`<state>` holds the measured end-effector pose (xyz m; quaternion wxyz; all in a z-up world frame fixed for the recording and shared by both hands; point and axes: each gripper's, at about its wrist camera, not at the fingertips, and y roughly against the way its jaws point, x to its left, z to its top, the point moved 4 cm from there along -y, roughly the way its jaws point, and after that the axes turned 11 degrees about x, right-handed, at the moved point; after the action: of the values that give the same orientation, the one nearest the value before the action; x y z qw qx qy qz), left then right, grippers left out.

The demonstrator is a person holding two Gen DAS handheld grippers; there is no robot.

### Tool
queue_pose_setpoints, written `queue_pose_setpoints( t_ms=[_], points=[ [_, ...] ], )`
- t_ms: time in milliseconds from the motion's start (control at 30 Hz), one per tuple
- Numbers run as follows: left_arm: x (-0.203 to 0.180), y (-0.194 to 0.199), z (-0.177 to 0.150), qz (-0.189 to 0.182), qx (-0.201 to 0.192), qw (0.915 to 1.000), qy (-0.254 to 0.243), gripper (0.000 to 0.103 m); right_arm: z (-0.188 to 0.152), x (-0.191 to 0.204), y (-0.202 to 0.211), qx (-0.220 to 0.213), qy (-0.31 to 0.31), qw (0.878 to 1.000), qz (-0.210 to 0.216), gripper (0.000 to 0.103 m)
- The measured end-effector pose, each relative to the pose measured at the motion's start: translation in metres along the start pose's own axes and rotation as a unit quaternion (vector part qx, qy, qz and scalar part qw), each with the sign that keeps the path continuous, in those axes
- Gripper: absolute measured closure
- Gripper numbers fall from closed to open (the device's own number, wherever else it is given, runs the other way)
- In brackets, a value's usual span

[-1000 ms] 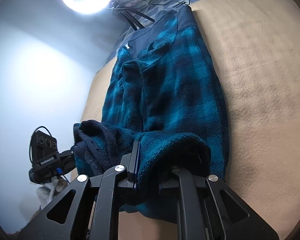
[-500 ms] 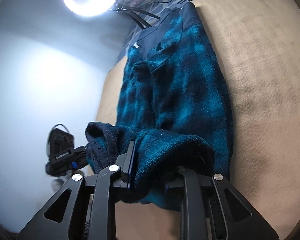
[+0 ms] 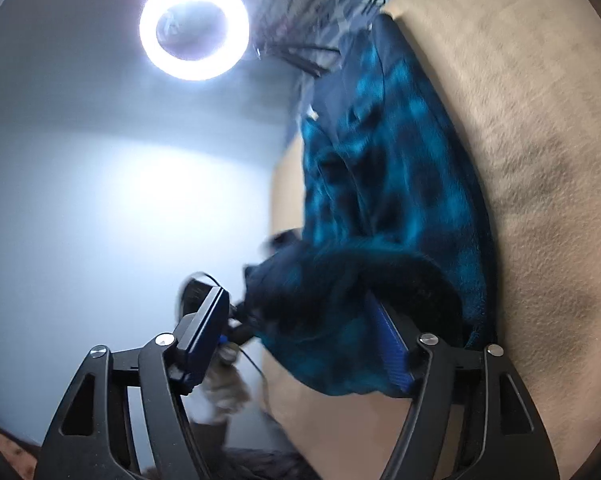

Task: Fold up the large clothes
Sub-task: 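Fold the held hem up toward the collar with both tools, then open both tools and release the folded hem on the jacket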

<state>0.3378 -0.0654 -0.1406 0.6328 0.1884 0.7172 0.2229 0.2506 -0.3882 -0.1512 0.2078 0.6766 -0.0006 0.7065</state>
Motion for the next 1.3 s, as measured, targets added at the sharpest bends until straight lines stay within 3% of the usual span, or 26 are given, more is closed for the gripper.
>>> queue_pose_setpoints(
  t_ms=[100,167,233,367,467,567,600,633,733,800,900,967,1033,1067,1167,1200,1300],
  points=[
    [-0.002,0.003,0.002,-0.007,0.010,0.9999,0.003,0.068,-0.008,0.019,0.011,-0.010,0.055,0.998,-0.037,0.032],
    [-0.003,0.001,0.003,-0.005,0.016,0.9998,0.004,0.066,-0.023,0.040,0.005,-0.001,0.122,0.988,-0.090,0.041],
    [-0.002,-0.004,0.006,-0.006,0.025,0.9996,0.010,0.066,-0.042,0.063,-0.016,0.027,0.199,0.971,-0.134,0.065],
    [-0.003,-0.006,0.009,-0.010,0.026,0.9993,0.025,0.066,-0.075,0.097,-0.077,0.086,0.304,0.935,-0.160,0.073],
    [-0.006,-0.003,0.006,-0.010,0.027,0.9993,0.023,0.066,-0.075,0.098,-0.124,0.105,0.331,0.917,-0.195,0.076],
    [-0.007,0.005,0.002,-0.012,0.030,0.9993,0.019,0.065,-0.051,0.070,-0.155,0.101,0.308,0.903,-0.283,0.084],
    [-0.007,0.008,0.002,-0.012,0.031,0.9993,0.015,0.064,-0.043,0.058,-0.159,0.100,0.286,0.905,-0.298,0.090],
    [-0.007,0.012,0.001,-0.014,0.031,0.9994,0.012,0.056,-0.035,0.046,-0.161,0.100,0.265,0.909,-0.306,0.095],
    [-0.009,0.030,-0.001,-0.014,0.008,0.9999,-0.001,0.042,-0.025,0.022,-0.160,0.096,0.240,0.907,-0.334,0.098],
    [-0.012,0.043,-0.002,0.003,-0.015,0.9996,-0.023,0.042,-0.024,0.020,-0.154,0.092,0.226,0.916,-0.317,0.099],
    [-0.021,0.047,-0.012,0.066,-0.031,0.9934,-0.089,0.042,-0.030,0.035,-0.134,0.083,0.236,0.927,-0.278,0.093],
    [-0.028,0.040,-0.020,0.109,-0.034,0.9839,-0.137,0.042,-0.036,0.042,-0.115,0.067,0.251,0.927,-0.270,0.086],
    [-0.032,0.029,-0.024,0.154,-0.038,0.9705,-0.181,0.042,-0.038,0.044,-0.081,0.025,0.260,0.923,-0.283,0.061],
    [-0.034,0.020,-0.025,0.177,-0.036,0.9632,-0.200,0.042,-0.037,0.041,-0.070,0.007,0.256,0.920,-0.296,0.057],
    [-0.032,-0.002,-0.024,0.201,-0.028,0.9533,-0.223,0.048,-0.022,0.022,-0.048,-0.019,0.216,0.922,-0.320,0.056],
    [-0.031,-0.008,-0.022,0.210,-0.029,0.9505,-0.227,0.054,-0.019,0.013,-0.041,-0.021,0.200,0.925,-0.322,0.056],
    [-0.030,-0.022,-0.013,0.236,-0.043,0.9417,-0.236,0.055,-0.012,-0.003,-0.037,-0.010,0.183,0.927,-0.327,0.056]
  ],
)
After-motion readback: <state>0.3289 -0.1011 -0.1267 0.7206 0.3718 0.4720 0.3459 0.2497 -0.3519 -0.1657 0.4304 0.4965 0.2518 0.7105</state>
